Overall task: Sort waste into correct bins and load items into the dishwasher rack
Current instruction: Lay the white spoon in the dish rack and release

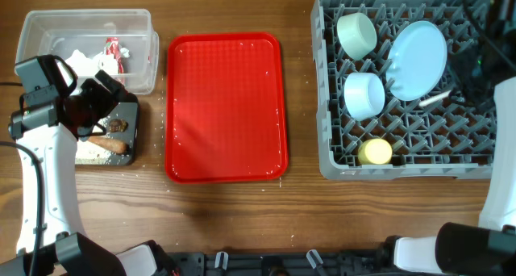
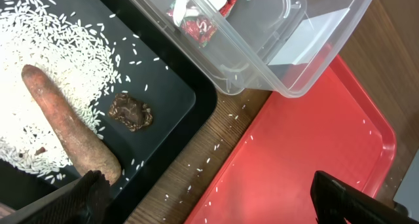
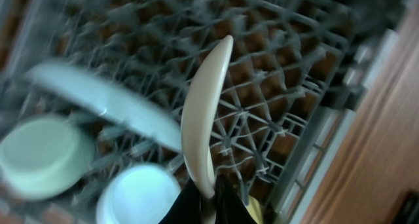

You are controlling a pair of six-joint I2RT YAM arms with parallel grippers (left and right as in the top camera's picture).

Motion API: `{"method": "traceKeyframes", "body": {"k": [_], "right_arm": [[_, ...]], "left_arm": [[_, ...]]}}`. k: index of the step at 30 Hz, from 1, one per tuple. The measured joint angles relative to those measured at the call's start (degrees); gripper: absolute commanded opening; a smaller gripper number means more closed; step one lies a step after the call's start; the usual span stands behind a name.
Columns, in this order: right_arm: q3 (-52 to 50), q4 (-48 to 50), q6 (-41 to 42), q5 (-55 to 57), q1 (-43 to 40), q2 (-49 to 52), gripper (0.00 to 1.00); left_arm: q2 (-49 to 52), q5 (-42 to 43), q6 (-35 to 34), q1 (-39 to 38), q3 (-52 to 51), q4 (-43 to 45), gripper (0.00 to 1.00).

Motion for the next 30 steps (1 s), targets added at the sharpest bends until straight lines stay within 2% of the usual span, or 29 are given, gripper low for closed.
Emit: {"method": "traceKeyframes", "body": {"k": [2, 3, 6, 8, 9, 14, 15, 16, 18, 20, 22, 23, 26, 27, 30], "right_arm": [[-4.8, 1.7, 4.9, 0.2, -3.0, 0.1, 0.04], [-10.6, 6.0, 7.7, 0.3, -4.4, 0.5, 0.04], [-21.0, 15.0, 9.7, -1.1, -4.5, 0.9, 0.05], [-24.8, 17.6, 10.2, -2.3, -4.5, 1.0, 0.55], [-26.2, 17.7, 10.3, -3.3, -4.5, 1.1, 0.7], [-26.3, 17.9, 7.3, -4.3, -4.5, 0.5, 0.69], [-26.3, 17.9, 6.3, -4.6, -4.5, -1.8, 0.67], [-26.3, 18.0, 4.9, -5.3, -4.5, -4.5, 0.69], [-26.6, 19.2, 0.3, -8.9, -4.5, -11.8, 1.0], [-26.5, 20.5, -7.6, -17.9, -4.3, -19.8, 0.99], [-26.5, 19.4, -11.5, -28.6, -2.6, -25.9, 1.0], [-26.5, 19.2, -13.0, -32.6, -1.8, -27.3, 1.0], [-26.5, 16.1, -27.8, -50.5, 6.7, -28.8, 1.0], [-26.5, 15.5, -28.8, -52.4, 10.0, -28.8, 1.0], [-26.5, 15.3, -28.2, -47.4, 13.1, -28.6, 1.0]], "left_arm": [[0.0, 0.0, 0.0, 0.0, 0.0, 0.0, 1.0], [0.0, 0.0, 0.0, 0.0, 0.0, 0.0, 1.0], [0.0, 0.0, 0.0, 0.0, 0.0, 0.1, 1.0], [0.0, 0.0, 0.0, 0.0, 0.0, 0.1, 1.0], [0.0, 0.0, 0.0, 0.0, 0.0, 0.1, 1.0], [0.0, 0.0, 0.0, 0.0, 0.0, 0.2, 1.0], [0.0, 0.0, 0.0, 0.0, 0.0, 0.2, 1.0], [0.0, 0.0, 0.0, 0.0, 0.0, 0.1, 1.0], [0.0, 0.0, 0.0, 0.0, 0.0, 0.2, 1.0], [0.0, 0.0, 0.0, 0.0, 0.0, 0.1, 1.0], [0.0, 0.0, 0.0, 0.0, 0.0, 0.1, 1.0], [0.0, 0.0, 0.0, 0.0, 0.0, 0.1, 1.0], [0.0, 0.0, 0.0, 0.0, 0.0, 0.0, 1.0], [0.0, 0.0, 0.0, 0.0, 0.0, 0.1, 1.0], [0.0, 0.0, 0.0, 0.0, 0.0, 0.1, 1.0]]}}
